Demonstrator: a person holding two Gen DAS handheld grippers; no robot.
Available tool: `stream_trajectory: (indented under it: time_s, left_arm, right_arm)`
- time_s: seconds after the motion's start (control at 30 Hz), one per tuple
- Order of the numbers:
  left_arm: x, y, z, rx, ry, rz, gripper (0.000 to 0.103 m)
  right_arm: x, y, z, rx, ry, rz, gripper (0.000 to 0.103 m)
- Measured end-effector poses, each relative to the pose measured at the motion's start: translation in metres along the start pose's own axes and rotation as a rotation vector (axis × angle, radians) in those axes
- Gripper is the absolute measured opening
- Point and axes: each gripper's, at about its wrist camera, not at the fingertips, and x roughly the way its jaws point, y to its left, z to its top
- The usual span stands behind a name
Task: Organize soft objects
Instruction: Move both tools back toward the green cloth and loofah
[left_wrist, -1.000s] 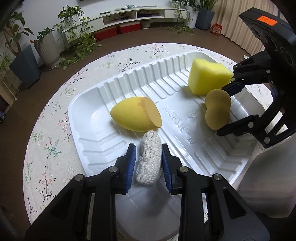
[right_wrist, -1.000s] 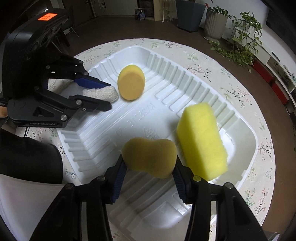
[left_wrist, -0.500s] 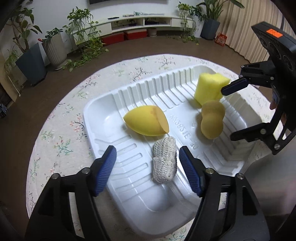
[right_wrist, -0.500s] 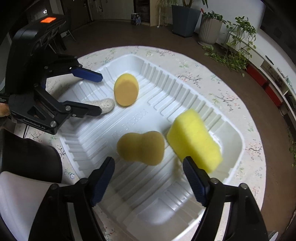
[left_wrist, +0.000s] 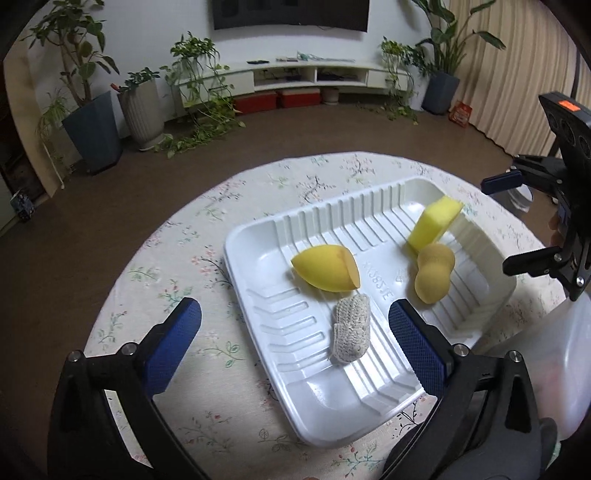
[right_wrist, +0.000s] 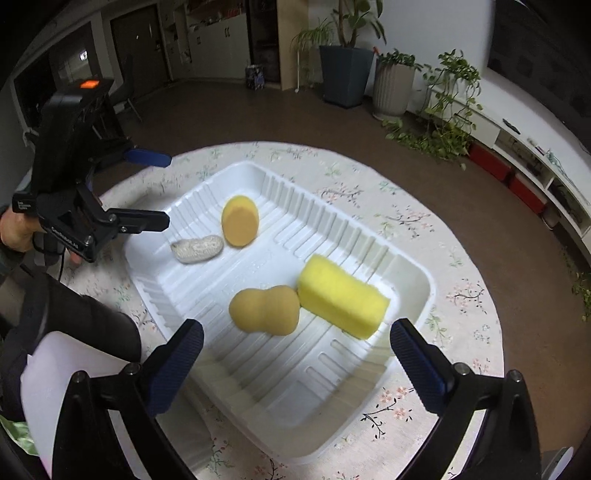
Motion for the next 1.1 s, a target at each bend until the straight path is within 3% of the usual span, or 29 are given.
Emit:
stream_trajectory:
  time_s: [0.3, 0.57, 0.73, 0.9, 1.1]
  left_arm:
    - [-0.043, 0.018, -0.012, -0.078, -0.066, 0.037, 0.103]
    - [-0.103, 0.021, -0.067, -0.148, -0.106, 0.067, 0.103]
    - [-0.148, 0.004, -0.117, -0.172, -0.149, 0.088, 0.103]
    - [-0.189, -0.029, -0.177, -0.194, -0.197, 0.093, 0.103]
    - [-0.209, -0.084, -0.231, -0.164, -0.166, 0.08, 0.103]
  right_arm:
    - [-0.057, -0.031, -0.027, 0.178, -0.135, -0.044, 0.103]
    - [-0.112, -0.024, -0.087, 0.291, -0.238, -0.074, 0.103]
    - [-0.13, 0.013, -0.131, 0.321, -0.266, -0.071, 0.103]
    - [-0.136, 0.071, -0.183, 0.355, -0.277, -0.01, 0.103]
    - [-0.125, 0.149, -0.222, 0.371, -0.268, 0.064, 0.103]
